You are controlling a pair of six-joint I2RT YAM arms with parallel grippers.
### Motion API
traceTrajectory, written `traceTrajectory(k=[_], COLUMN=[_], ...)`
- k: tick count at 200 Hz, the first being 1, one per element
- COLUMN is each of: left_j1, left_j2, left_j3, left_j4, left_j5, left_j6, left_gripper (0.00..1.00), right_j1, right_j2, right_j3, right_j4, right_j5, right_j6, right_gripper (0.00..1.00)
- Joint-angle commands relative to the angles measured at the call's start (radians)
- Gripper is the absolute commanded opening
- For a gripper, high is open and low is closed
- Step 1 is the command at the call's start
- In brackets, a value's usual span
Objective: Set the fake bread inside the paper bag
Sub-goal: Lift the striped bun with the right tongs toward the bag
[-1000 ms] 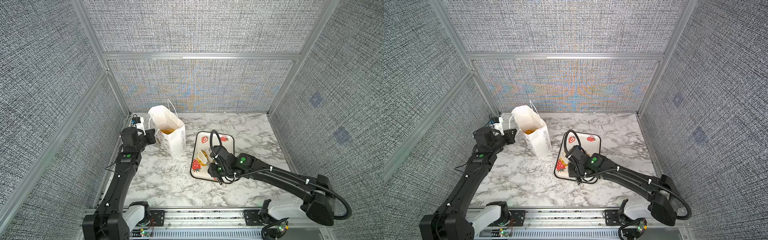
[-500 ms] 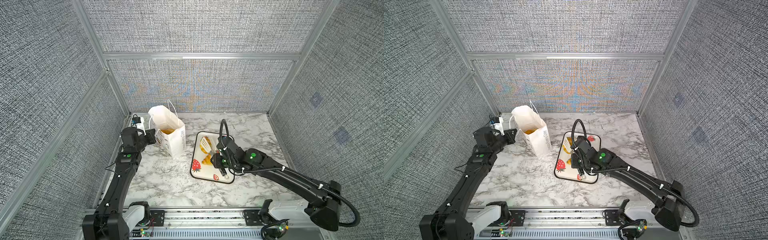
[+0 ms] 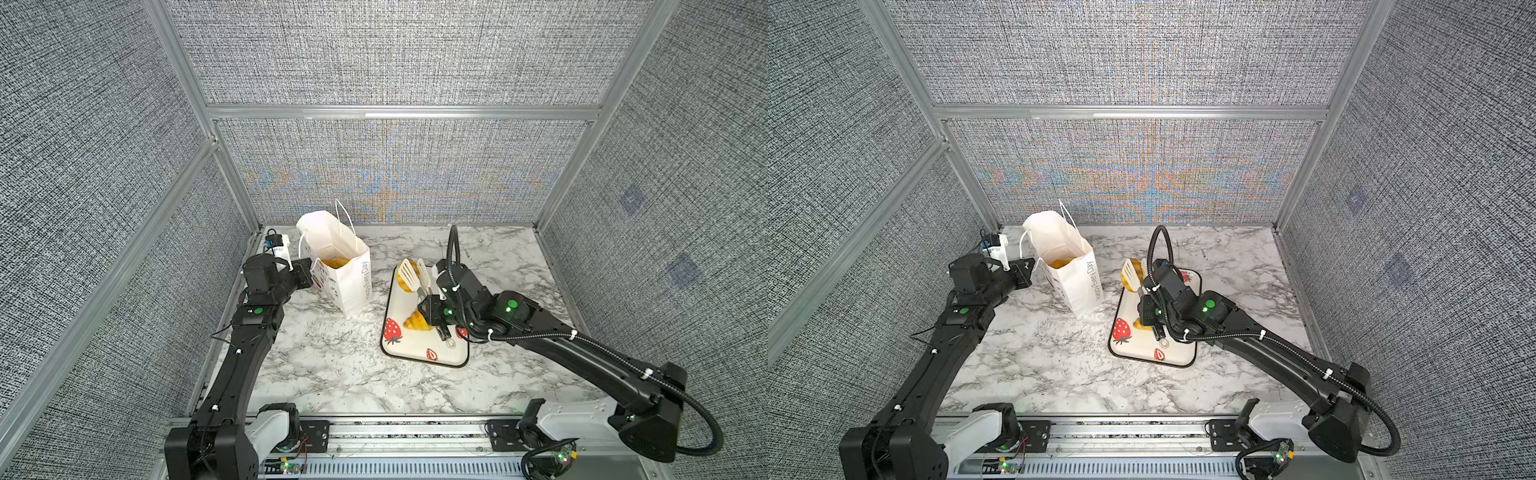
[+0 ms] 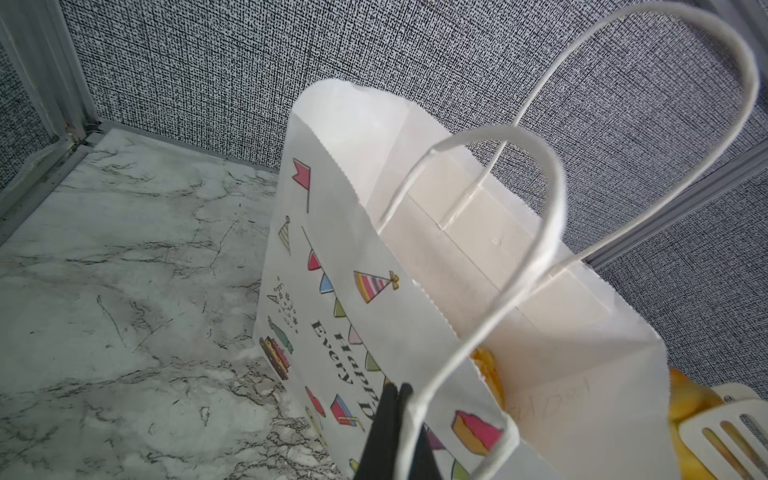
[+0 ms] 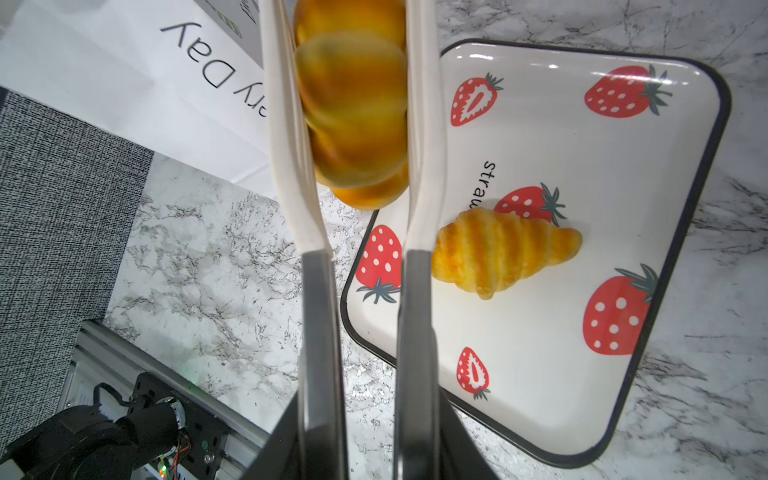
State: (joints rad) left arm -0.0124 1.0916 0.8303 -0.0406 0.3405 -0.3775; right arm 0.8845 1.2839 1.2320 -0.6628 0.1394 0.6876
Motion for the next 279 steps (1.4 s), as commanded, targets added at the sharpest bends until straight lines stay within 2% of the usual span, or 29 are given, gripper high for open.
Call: traceTrajectory(k=[1, 118, 279], left_j1=[-0.001, 0.000, -0.001], left_j2=[0.002, -0.006, -0.018], left_j3=[0.006, 0.006, 0.007], left_j4=[-0.005, -0.006, -0.010], left_j5=[-0.001, -0.005, -0.013], left_j6=[0.006, 0.009, 0.014], left_gripper=[0.00, 0.00, 0.00], right_j1=[0.001, 0.010, 0.083], right_j2=[0.003, 0.118, 0.340], right_j3=[0.025, 0.202, 0.513], right_j4=[0.068, 0.134, 0.127], right_j5=[0.002, -0.050, -0.102], right_j6=[-0.028, -0.094, -0.170], right_gripper=[0.36, 0.36, 0.36])
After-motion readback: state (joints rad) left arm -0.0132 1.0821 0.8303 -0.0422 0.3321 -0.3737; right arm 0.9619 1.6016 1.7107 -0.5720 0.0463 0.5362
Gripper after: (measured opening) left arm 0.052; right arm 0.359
